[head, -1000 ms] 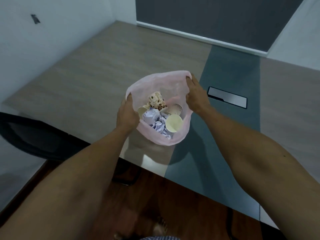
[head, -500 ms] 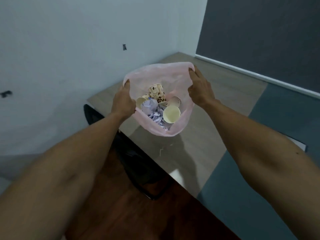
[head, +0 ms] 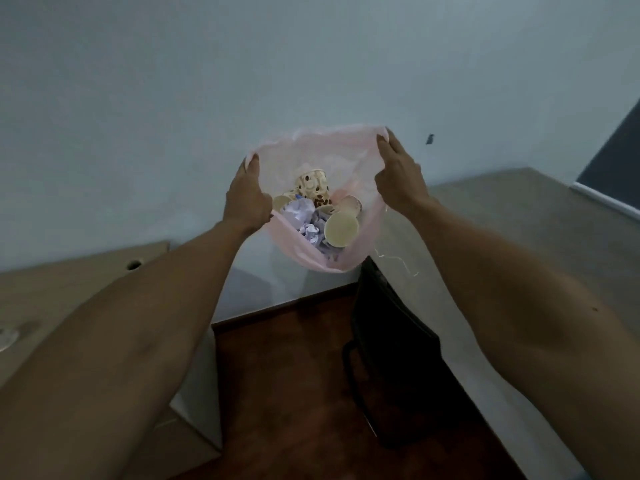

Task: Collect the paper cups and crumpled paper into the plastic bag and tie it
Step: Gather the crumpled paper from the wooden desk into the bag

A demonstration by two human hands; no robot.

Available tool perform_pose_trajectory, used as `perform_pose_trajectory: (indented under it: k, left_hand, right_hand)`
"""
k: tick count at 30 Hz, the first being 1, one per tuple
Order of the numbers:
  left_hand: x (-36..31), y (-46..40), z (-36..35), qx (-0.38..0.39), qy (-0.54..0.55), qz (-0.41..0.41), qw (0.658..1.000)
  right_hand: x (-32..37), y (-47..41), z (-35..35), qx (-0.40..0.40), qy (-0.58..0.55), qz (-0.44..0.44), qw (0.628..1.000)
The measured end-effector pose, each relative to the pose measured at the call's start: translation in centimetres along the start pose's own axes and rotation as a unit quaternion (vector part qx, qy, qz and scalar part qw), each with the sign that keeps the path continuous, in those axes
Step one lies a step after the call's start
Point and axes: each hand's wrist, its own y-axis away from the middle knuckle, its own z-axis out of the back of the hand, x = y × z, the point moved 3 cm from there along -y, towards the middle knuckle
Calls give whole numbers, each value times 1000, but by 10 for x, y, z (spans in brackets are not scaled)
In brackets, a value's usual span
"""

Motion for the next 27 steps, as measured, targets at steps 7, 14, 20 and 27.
perform_pose_trajectory:
  k: [7,14,20,27]
  left_hand:
    - [151,28,123,-45,-37,78,995]
    - [278,86,217,-84,-62,171,980]
    - [354,135,262,-109,-78,241,961]
    - [432,148,282,-125,-72,303,942]
  right_hand:
    - [158,-13,-119,62,-54,69,994]
    - [296,4,-224,153,-102,135,974]
    - [384,18,-294,212,-131,216,944]
    - [448,14,-381,288,-153,235,916]
